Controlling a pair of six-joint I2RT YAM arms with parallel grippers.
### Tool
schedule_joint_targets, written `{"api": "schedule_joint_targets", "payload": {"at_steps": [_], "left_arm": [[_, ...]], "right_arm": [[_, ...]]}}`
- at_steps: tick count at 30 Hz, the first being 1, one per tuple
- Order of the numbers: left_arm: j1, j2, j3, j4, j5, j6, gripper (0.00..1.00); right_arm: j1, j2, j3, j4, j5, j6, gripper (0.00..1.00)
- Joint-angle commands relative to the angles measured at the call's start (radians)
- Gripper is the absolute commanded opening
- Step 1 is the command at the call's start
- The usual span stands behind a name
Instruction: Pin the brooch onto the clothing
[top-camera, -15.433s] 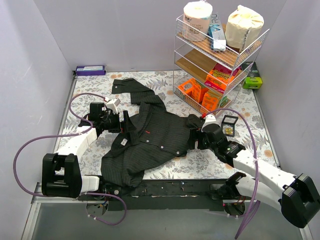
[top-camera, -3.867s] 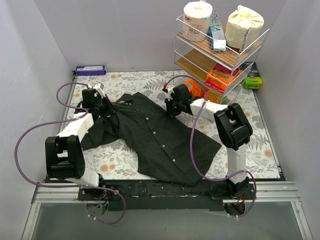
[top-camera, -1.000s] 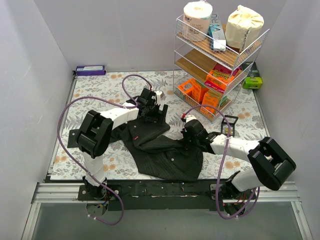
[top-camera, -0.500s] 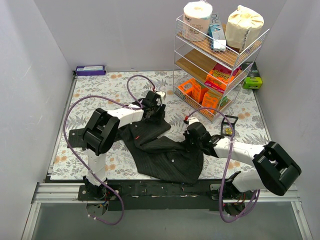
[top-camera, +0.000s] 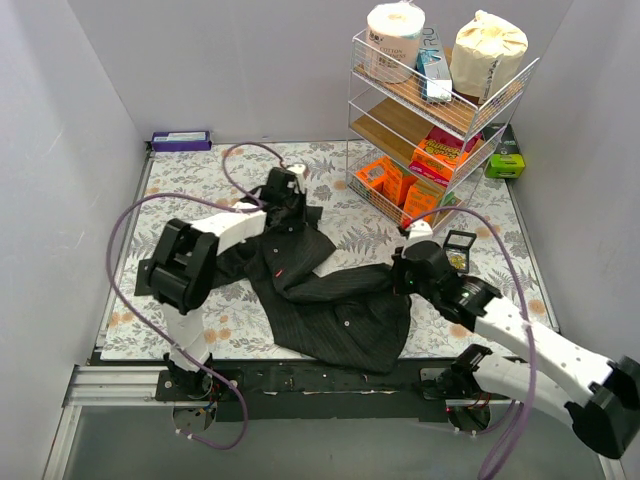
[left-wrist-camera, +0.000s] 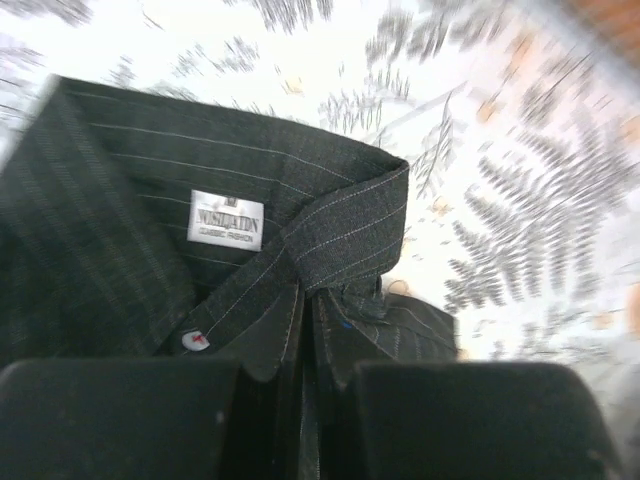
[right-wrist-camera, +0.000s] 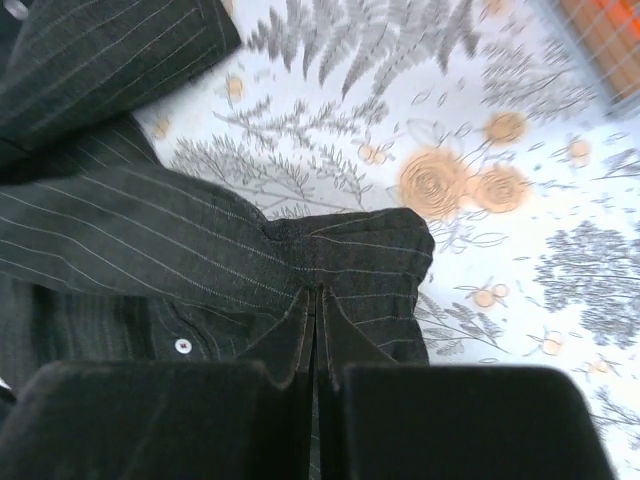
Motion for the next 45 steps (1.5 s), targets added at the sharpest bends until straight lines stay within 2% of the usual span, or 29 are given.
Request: {"api": "schedule_joint_targets", "payload": {"at_steps": [1, 2, 7, 12, 14, 17, 18, 23, 25, 29, 31, 36, 39, 40, 42, 43, 45], "left_arm": [[0.137, -0.266, -0.087, 0.218, 0.155, -0.192, 0.0], [0.155, -0.347, -0.131, 0.313, 0.165, -0.282, 0.0], [0.243, -0.574, -0.429, 0.523, 0.095, -0.434, 0.0], [0.341, -0.792, -0.651, 0.532, 0.011, -0.486, 0.0], [0.379, -0.846, -0.736, 0.49, -0.009, -0.518, 0.0], [0.476, -0.921, -0.825, 0.444, 0.023, -0.576, 0.0], [0.541, -0.937, -0.845, 0.435, 0.038, -0.592, 0.0], [0.597, -0.948, -0.86, 0.354, 0.06, -0.587, 0.0], [0.64, -0.929, -0.848, 0.328, 0.11, -0.572, 0.0], [0.751, -0.828, -0.778, 0.265, 0.271, -0.533, 0.0], [0.79, -0.793, -0.723, 0.216, 0.351, -0.463, 0.0], [0.795, -0.665, -0.587, 0.055, 0.415, -0.274, 0.0], [0.795, -0.68, -0.593, 0.051, 0.464, -0.24, 0.0], [0.797, -0.691, -0.603, 0.068, 0.472, -0.234, 0.0], [0.795, -0.716, -0.623, 0.073, 0.474, -0.221, 0.0], [0.795, -0.736, -0.623, 0.067, 0.469, -0.214, 0.0], [0.795, -0.75, -0.635, 0.064, 0.465, -0.208, 0.0]], "right_arm": [[-0.003, -0.158, 0.061, -0.148, 0.138, 0.014, 0.01], [-0.003, -0.22, 0.055, -0.172, 0.147, 0.017, 0.01], [-0.003, -0.394, 0.0, -0.249, 0.149, 0.093, 0.01], [-0.001, -0.437, -0.034, -0.327, 0.079, 0.164, 0.01], [-0.001, -0.423, -0.029, -0.32, -0.015, 0.17, 0.01], [0.0, -0.381, -0.025, -0.346, -0.13, 0.175, 0.01], [0.002, -0.37, -0.02, -0.361, -0.147, 0.175, 0.01], [0.008, -0.377, -0.041, -0.401, -0.247, 0.185, 0.01], [0.013, -0.38, -0.069, -0.396, -0.318, 0.207, 0.01], [0.055, -0.368, -0.123, -0.38, -0.354, 0.259, 0.01], [0.106, -0.354, -0.146, -0.37, -0.342, 0.283, 0.01], [0.268, -0.279, -0.181, -0.266, -0.322, 0.355, 0.01], [0.368, -0.192, -0.128, -0.219, -0.282, 0.365, 0.28], [0.384, -0.149, -0.1, -0.214, -0.244, 0.344, 0.49], [0.398, -0.115, -0.007, -0.228, -0.201, 0.317, 0.68], [0.398, -0.089, 0.023, -0.226, -0.151, 0.284, 0.83], [0.398, -0.067, 0.11, -0.191, -0.103, 0.247, 0.91]]}}
